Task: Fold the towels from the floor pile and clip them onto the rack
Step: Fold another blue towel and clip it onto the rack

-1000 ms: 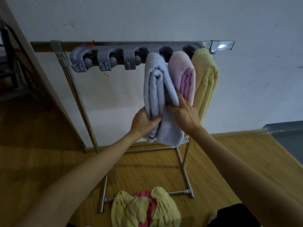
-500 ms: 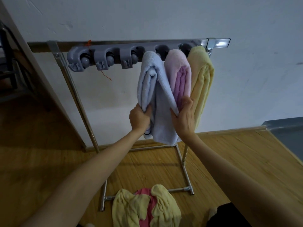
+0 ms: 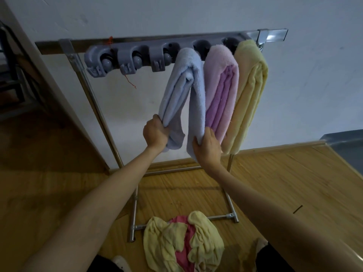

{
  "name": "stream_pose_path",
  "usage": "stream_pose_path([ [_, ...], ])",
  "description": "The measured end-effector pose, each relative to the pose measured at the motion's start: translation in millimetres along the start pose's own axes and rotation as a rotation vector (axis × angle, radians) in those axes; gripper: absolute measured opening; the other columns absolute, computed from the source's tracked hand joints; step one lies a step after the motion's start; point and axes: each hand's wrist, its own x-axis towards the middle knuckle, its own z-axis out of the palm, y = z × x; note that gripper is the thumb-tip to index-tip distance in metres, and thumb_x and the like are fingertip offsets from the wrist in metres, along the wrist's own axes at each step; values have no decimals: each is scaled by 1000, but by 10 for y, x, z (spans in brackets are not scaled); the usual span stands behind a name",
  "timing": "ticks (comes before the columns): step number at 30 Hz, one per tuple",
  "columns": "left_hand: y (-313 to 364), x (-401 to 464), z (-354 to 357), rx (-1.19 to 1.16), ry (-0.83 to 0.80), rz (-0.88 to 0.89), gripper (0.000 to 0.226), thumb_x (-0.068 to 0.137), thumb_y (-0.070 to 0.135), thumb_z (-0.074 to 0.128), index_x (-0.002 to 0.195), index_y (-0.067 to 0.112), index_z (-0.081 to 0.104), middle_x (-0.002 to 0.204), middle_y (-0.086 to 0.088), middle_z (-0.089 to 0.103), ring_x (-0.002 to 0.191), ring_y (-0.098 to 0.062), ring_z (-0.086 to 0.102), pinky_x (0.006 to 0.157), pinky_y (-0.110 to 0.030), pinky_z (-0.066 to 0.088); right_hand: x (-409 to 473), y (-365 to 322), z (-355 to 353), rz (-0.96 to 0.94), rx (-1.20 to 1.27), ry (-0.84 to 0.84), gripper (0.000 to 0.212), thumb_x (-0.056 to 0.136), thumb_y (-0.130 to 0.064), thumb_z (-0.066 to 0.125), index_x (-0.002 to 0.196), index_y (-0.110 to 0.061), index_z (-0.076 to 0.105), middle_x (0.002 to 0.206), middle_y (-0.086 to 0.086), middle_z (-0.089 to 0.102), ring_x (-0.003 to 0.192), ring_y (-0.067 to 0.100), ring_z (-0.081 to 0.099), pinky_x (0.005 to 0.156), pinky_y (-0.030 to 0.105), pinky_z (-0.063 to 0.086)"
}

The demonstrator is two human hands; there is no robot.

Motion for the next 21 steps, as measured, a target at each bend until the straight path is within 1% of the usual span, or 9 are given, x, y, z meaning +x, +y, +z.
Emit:
stream_pose_path([
  [2, -63, 42, -54, 56, 26, 48, 27, 93, 27, 58, 102, 1, 58, 97, -18, 69, 85, -34, 67, 65, -34, 50, -54, -78, 101, -65, -6, -46, 25, 87, -15, 60, 107, -3, 52, 90, 9, 61, 72, 26, 61, 53, 31, 38],
  [3, -86, 58, -82, 82, 37, 68, 27, 94, 27, 57, 103, 1, 58, 97, -18, 68, 85, -35, 67, 67, -34, 51, -54, -114, 153, -65, -13, -64, 25, 88, -16, 59, 108, -3, 51, 88, 9, 63, 70, 26, 61, 52, 33, 42],
  [5, -147, 84, -114, 120, 62, 117, 24, 94, 23, 56, 100, 0, 58, 93, -18, 68, 81, -36, 66, 63, -35, 49, -25, -186, 238, -25, -37, -101, 24, 90, -17, 55, 107, -3, 48, 85, 11, 64, 70, 31, 62, 53, 40, 48],
  [7, -204, 82, -115, 109, 92, 174, 20, 91, 20, 58, 93, 0, 57, 84, -18, 66, 73, -37, 64, 56, -34, 45, 24, -220, 285, 37, -65, -129, 22, 91, -16, 52, 107, -3, 45, 85, 14, 65, 73, 36, 63, 56, 43, 49],
  [10, -238, 10, -64, 76, 108, 213, 17, 84, 14, 64, 89, -1, 56, 77, -18, 64, 64, -37, 63, 50, -32, 42, 86, -180, 275, 133, -91, -134, 29, 91, -10, 49, 117, 1, 44, 85, 17, 67, 75, 39, 63, 56, 40, 46],
  [13, -184, -127, 13, 79, 67, 192, 24, 82, 15, 66, 94, -2, 54, 79, -19, 64, 64, -36, 63, 52, -35, 48, 98, -73, 228, 163, -115, -115, 36, 88, -9, 49, 122, 1, 42, 85, 16, 68, 76, 39, 64, 57, 38, 44],
  [16, -118, -270, 123, 62, 17, 177, 32, 78, 17, 70, 99, -1, 52, 85, -18, 61, 71, -34, 63, 55, -38, 54, 70, 41, 180, 152, -177, -151, 30, 90, -14, 51, 116, -1, 45, 86, 15, 69, 78, 38, 64, 58, 33, 35],
  [19, -57, -414, 238, 21, -19, 173, 38, 74, 19, 73, 99, 0, 52, 88, -17, 59, 76, -33, 61, 56, -41, 55, 22, 148, 147, 98, -192, -212, 30, 92, -29, 56, 109, -5, 54, 87, 13, 70, 79, 33, 65, 58, 31, 35],
  [21, -26, -496, 298, -26, -34, 168, 40, 73, 20, 75, 98, 0, 51, 89, -16, 58, 78, -32, 61, 56, -40, 54, 0, 217, 149, 72, -184, -253, 29, 90, -34, 58, 101, -7, 60, 85, 10, 70, 78, 30, 66, 58, 29, 34],
])
